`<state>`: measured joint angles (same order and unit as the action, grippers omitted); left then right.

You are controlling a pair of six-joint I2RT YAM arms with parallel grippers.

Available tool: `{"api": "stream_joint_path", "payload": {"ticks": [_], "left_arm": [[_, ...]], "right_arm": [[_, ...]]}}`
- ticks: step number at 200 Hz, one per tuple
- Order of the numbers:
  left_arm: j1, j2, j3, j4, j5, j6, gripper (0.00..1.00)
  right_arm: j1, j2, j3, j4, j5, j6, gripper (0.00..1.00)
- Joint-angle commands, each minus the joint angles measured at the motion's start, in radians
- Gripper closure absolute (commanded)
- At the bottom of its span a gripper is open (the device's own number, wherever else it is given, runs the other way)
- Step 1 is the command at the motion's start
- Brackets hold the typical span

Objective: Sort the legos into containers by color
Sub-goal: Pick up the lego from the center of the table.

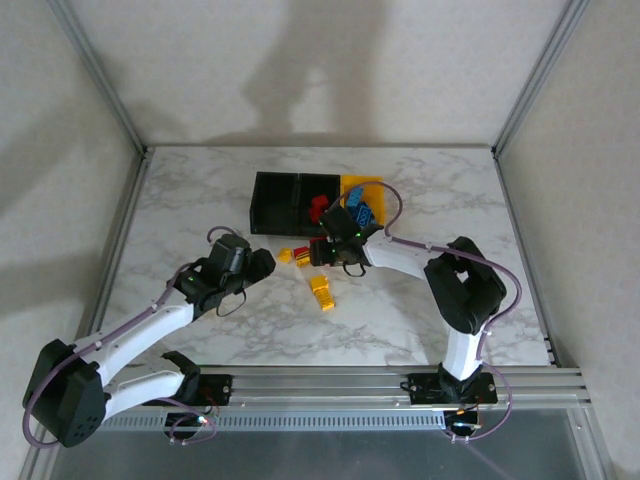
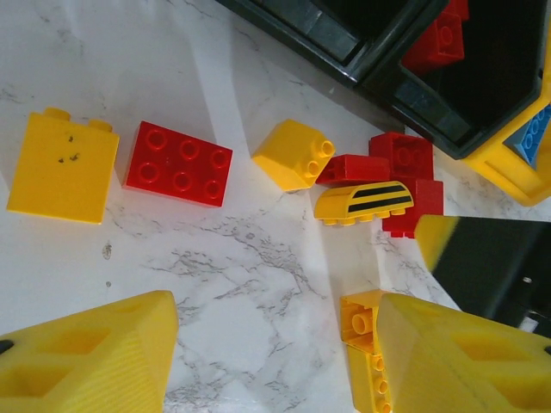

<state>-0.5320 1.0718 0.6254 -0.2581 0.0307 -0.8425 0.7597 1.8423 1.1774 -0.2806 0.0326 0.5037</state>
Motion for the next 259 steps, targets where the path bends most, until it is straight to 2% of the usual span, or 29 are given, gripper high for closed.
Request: {"api": "stream_joint_path", "payload": {"ticks": [1,48,87,140,165,222,259], "left_arm": [[0.006,-0.014,-0.004,-0.008,-0.008,-0.007,0.37],[0.007,-0.005,0.010,-0.013,-0.011,-0.004,0.37],[0.007,0.005,0.013,-0.008,-0.008,-0.007,0.37],[0.007,0.012,0.016,-0.008,-0.009,-0.007,0.37],[0.007,0.016,0.014,-0.004,-0.006,-0.009,0.38],[0.007,0.019,0.013,0.004,-0.005,-0.010,0.38],[0.006,0.032,0.010,0.017,0.002,-0.013,0.38]], "right_arm": [[-0.006,0.036,0.049,0.004,0.001,-0.032,0.39],[-0.018,0.076,0.061,0.006,0.002,-0.048,0.43],[-0.029,0.089,0.059,0.004,0.010,-0.060,0.49],[-0.036,0.091,0.037,0.001,0.000,-0.071,0.51],[-0.038,0.079,0.014,0.006,0.005,-0.065,0.58],[-0.060,0.026,-0.035,-0.007,0.042,-0.045,0.58],[-0.089,0.007,-0.032,-0.016,0.056,-0.055,0.68]]}}
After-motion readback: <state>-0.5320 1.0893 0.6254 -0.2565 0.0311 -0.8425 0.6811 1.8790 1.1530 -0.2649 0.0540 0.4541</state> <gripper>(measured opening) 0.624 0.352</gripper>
